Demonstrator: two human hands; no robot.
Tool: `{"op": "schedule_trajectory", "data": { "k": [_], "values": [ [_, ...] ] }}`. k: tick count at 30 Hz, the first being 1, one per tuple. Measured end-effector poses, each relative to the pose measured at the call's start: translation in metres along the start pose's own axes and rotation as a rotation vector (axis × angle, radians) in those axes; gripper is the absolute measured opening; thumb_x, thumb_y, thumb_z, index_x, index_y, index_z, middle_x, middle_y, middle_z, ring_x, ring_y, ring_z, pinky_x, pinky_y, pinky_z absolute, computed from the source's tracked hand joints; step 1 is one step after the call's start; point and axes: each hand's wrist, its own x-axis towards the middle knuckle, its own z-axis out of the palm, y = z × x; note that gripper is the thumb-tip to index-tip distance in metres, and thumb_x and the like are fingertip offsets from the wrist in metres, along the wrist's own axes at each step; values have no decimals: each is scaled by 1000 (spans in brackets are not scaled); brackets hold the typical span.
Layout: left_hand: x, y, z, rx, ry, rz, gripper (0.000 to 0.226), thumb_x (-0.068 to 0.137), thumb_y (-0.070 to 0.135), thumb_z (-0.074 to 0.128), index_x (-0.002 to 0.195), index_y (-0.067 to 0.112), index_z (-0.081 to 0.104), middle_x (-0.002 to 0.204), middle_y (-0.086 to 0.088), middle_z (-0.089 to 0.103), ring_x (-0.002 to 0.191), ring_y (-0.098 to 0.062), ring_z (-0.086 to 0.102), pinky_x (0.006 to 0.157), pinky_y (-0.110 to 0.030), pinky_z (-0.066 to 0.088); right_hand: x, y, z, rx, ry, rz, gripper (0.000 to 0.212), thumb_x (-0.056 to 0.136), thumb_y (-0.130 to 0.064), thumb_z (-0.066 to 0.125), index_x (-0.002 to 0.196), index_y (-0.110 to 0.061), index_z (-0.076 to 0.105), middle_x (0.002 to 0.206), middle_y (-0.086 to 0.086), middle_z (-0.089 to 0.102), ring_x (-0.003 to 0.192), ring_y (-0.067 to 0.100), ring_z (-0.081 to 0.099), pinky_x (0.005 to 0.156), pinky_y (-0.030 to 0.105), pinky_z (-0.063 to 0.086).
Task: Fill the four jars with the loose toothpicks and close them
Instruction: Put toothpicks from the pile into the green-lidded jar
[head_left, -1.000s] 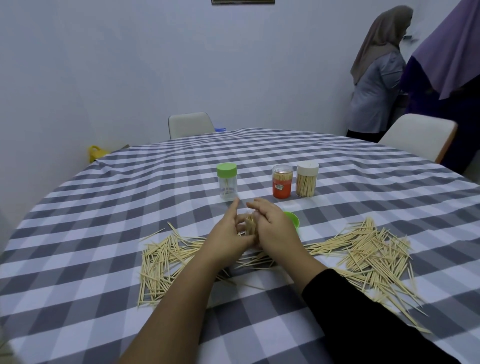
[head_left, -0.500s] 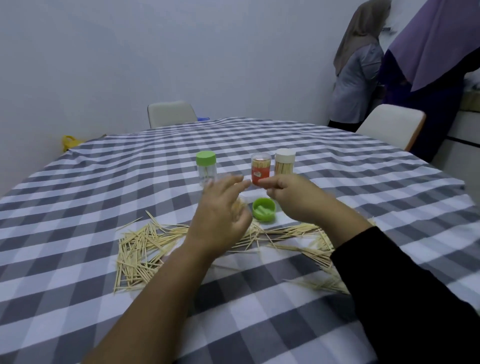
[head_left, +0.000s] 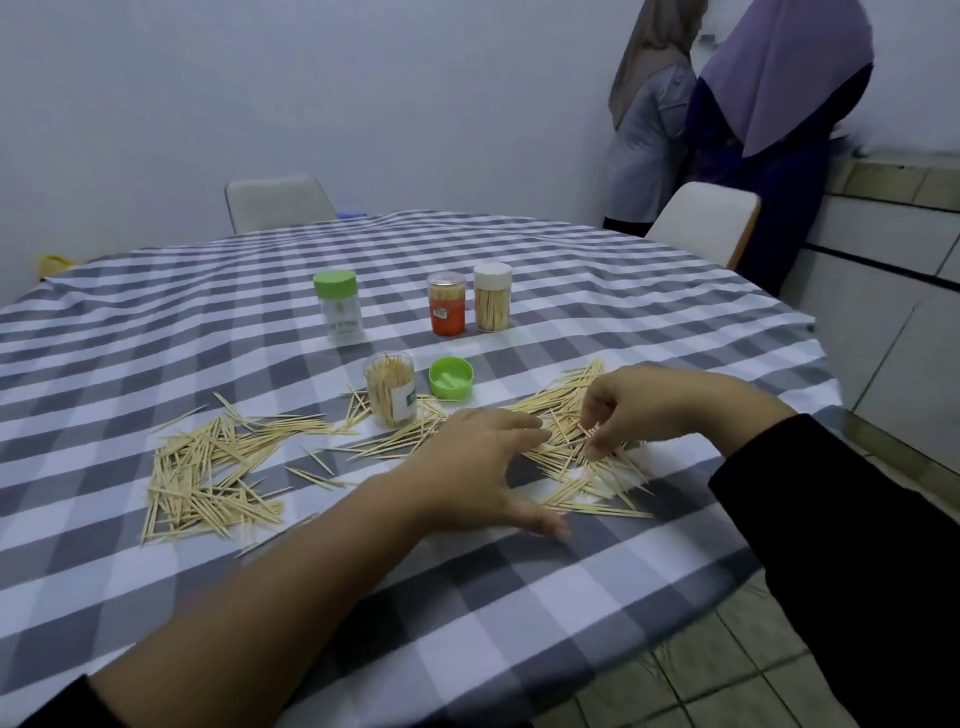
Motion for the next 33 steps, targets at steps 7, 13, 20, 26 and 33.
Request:
{"op": "schedule_trajectory", "data": {
  "k": [7, 13, 20, 26, 33],
  "values": [
    [17, 18, 14, 120, 123, -51, 80, 80, 73, 47, 142, 23, 40, 148, 6, 38, 135, -14, 32, 111, -35, 23, 1, 15, 6, -195, -111, 154, 65, 64, -63, 73, 97, -7, 66, 96, 5, 66, 85, 19, 57, 65, 27, 39],
    [31, 10, 18, 194, 174, -12, 43, 95, 49, 42, 122, 23, 62, 129, 9, 57, 119, -14, 48, 96, -33, 34, 14, 16, 15, -56, 18, 54, 24, 81, -33, 69, 86, -10, 66, 75, 4, 61, 65, 17, 53, 53, 24, 40],
    [38, -9, 16, 243, 206, -78, 33, 98, 36, 41, 113, 22, 68, 120, 7, 63, 112, -17, 52, 91, -33, 37, 37, 12, 26, -63, 237, -30, 21, 87, -24, 62, 105, -14, 69, 110, 4, 67, 102, 21, 60, 86, 31, 48],
    [39, -10, 6, 198, 140, -210, 49, 94, 46, 45, 134, 20, 50, 138, 1, 50, 125, -20, 44, 103, -37, 34, 47, 21, 27, -111, 341, -113, 39, 90, -22, 56, 128, -25, 53, 126, -1, 49, 119, 17, 43, 94, 30, 40],
    [58, 0, 8, 189, -40, -269, 60, 99, 38, 36, 148, 9, 19, 151, -10, 32, 132, -27, 38, 105, -40, 33, 62, 15, 39, -419, 392, -186, 44, 90, -12, 42, 134, -16, 41, 136, 4, 48, 126, 24, 42, 102, 38, 35]
  ]
}}
